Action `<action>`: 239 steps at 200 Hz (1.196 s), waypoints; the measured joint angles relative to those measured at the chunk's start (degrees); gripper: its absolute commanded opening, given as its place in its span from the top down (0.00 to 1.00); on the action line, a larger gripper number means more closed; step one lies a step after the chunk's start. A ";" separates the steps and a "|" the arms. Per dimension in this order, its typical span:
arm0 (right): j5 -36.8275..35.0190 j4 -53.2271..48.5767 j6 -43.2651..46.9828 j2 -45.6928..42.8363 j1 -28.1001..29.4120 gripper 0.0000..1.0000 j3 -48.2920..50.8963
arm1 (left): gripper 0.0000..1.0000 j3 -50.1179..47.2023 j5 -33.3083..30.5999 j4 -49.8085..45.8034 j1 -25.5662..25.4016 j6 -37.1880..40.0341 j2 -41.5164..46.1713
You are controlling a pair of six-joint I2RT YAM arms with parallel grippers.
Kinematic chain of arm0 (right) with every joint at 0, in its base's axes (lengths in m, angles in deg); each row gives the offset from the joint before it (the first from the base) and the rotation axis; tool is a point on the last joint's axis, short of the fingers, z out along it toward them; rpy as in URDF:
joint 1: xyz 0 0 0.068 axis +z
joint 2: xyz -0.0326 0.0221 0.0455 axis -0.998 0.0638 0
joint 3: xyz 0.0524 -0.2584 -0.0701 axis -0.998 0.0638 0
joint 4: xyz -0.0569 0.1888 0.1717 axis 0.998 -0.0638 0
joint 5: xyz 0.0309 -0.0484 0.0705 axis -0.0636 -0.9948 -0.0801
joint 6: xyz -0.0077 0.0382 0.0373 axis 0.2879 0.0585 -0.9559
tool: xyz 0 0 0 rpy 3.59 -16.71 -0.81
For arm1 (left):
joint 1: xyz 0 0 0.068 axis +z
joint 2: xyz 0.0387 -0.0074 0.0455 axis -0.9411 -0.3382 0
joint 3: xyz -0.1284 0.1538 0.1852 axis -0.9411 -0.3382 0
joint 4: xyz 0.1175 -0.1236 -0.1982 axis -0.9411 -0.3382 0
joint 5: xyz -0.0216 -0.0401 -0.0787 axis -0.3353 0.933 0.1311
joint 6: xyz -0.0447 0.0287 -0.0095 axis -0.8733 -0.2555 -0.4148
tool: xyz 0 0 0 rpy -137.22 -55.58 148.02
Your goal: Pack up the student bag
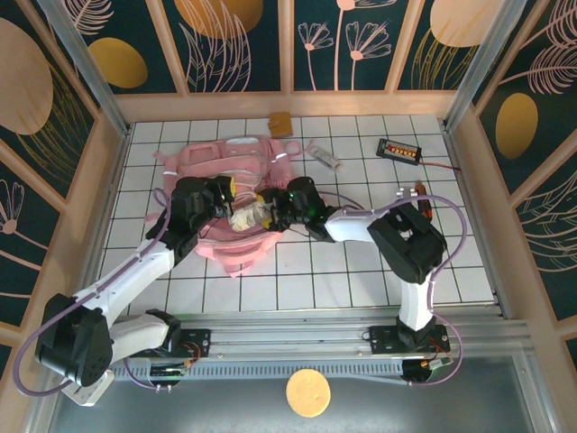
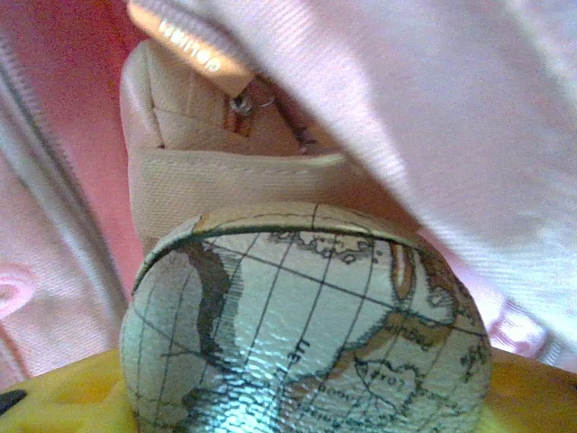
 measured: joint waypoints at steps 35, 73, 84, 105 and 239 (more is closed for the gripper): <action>-0.28 0.61 -1.20 -3.28 0.42 0.49 3.45 | 1.00 -0.59 -0.02 0.00 -0.48 -0.68 0.79; 0.17 1.88 -1.79 -2.49 0.42 0.49 3.45 | 1.00 -0.48 -0.07 -0.02 -0.48 -0.66 0.74; 0.22 1.88 -1.51 -2.54 0.20 0.49 3.45 | 1.00 -0.48 -0.24 -0.02 -0.48 -0.68 0.74; 0.20 1.36 -0.94 -3.30 -0.42 0.49 3.98 | 1.00 -0.61 -0.24 0.09 -0.48 -0.94 0.76; 5.84 -26.53 21.75 -15.39 -5.95 0.48 -2.73 | 1.00 2.05 0.04 2.60 -0.59 -1.73 -3.30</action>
